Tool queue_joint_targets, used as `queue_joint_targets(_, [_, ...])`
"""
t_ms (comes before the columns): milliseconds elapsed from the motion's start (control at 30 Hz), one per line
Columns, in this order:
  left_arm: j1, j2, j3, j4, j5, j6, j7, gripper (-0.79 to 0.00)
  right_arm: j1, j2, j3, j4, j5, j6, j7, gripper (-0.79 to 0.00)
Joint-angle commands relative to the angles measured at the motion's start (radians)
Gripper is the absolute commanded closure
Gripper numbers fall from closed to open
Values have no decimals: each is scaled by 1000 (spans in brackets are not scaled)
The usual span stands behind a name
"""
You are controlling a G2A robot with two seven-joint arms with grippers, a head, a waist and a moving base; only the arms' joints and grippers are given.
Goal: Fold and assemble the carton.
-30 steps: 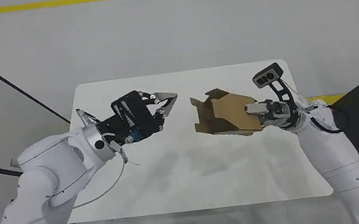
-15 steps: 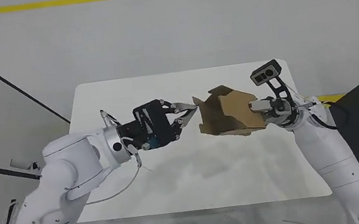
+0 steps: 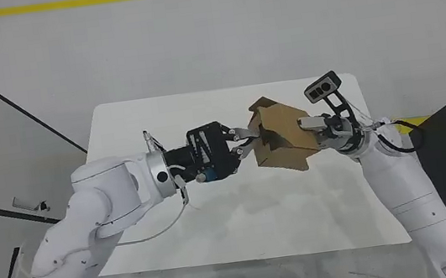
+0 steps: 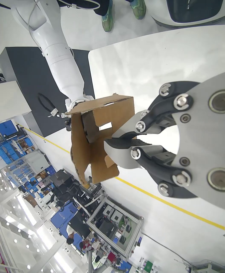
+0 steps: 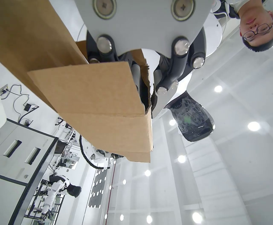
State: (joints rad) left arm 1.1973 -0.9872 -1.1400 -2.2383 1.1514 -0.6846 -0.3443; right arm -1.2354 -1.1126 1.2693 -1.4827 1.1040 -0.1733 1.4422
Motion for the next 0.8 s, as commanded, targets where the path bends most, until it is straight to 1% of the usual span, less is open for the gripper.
queue_joint_targets(0, [-6,-1,7,0,-2,-4,-4,0,2,-2,-2,1,2,2,-1,0])
queue_joint_targets(567, [-62,-18,93,39,-4,-19,-16,0,20,-12,-26,11,-46,5,30,0])
queue_joint_targets(667, [-66,-19,84,40,-4,-8,-14,0,16,-12,-17,21,-41,-2,30,0])
queue_joint_targets(767, [-62,-17,58,27,-3,1,-13,0,9,-12,-3,31,-29,-7,36,0])
